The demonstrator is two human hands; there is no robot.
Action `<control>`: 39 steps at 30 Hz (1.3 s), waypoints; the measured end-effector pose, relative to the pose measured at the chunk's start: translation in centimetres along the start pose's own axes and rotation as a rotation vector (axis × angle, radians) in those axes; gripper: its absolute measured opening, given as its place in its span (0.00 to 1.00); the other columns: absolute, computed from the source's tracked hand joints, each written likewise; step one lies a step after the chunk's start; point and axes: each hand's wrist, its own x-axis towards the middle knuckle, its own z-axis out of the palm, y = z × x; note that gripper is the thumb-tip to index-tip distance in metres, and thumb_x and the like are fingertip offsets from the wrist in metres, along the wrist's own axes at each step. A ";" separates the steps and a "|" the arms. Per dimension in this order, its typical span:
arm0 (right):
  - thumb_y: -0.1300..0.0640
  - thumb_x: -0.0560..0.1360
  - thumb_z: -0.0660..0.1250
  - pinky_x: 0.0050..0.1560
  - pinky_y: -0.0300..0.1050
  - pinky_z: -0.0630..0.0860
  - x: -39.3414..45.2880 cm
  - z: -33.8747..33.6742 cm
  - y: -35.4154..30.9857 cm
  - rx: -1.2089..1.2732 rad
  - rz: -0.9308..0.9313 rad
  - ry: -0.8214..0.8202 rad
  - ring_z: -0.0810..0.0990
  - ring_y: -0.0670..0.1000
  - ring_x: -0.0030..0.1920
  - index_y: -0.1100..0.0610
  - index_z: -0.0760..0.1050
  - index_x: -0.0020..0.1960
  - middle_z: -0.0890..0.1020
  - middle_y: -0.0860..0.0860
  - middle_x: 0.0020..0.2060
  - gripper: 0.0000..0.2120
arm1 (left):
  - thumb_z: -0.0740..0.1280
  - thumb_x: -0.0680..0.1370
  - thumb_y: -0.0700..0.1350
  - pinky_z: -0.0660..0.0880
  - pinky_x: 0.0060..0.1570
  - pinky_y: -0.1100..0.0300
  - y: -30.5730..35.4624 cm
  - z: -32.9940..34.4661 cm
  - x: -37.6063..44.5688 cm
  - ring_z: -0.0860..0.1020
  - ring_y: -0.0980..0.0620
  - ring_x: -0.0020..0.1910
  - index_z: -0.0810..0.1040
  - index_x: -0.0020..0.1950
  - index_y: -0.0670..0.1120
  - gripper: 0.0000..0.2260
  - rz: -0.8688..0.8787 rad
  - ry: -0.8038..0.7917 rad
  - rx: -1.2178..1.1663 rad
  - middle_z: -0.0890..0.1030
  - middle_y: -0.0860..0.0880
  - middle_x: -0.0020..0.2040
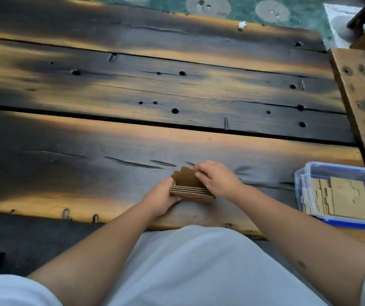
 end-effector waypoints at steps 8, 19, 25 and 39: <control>0.52 0.79 0.59 0.46 0.47 0.69 0.2 2.0 -0.7 0.007 -0.032 -0.019 0.75 0.53 0.50 0.52 0.73 0.55 0.79 0.51 0.48 0.08 | 0.75 0.68 0.49 0.70 0.61 0.46 0.3 1.1 0.2 0.71 0.40 0.63 0.64 0.63 0.42 0.31 -0.171 0.131 -0.064 0.72 0.41 0.62; 0.41 0.73 0.64 0.51 0.51 0.74 -0.3 2.5 -0.9 -0.203 -0.069 -0.192 0.75 0.54 0.56 0.50 0.70 0.61 0.77 0.51 0.55 0.20 | 0.74 0.68 0.57 0.63 0.68 0.45 0.3 1.5 -0.1 0.60 0.39 0.71 0.45 0.77 0.44 0.50 -0.168 0.155 0.006 0.61 0.41 0.70; 0.48 0.75 0.63 0.49 0.51 0.73 -0.6 3.5 -1.1 -0.270 -0.122 -0.172 0.76 0.56 0.56 0.51 0.70 0.58 0.77 0.52 0.55 0.14 | 0.72 0.71 0.54 0.70 0.61 0.47 -0.5 1.2 -0.8 0.67 0.44 0.64 0.59 0.74 0.54 0.35 0.016 0.191 0.097 0.66 0.47 0.65; 0.46 0.73 0.69 0.71 0.49 0.61 -6.7 5.3 3.2 0.049 0.316 0.045 0.61 0.53 0.73 0.53 0.54 0.76 0.64 0.51 0.73 0.38 | 0.69 0.74 0.52 0.74 0.50 0.48 -0.3 -0.3 0.0 0.75 0.45 0.52 0.66 0.46 0.53 0.12 0.021 -0.007 0.105 0.78 0.49 0.51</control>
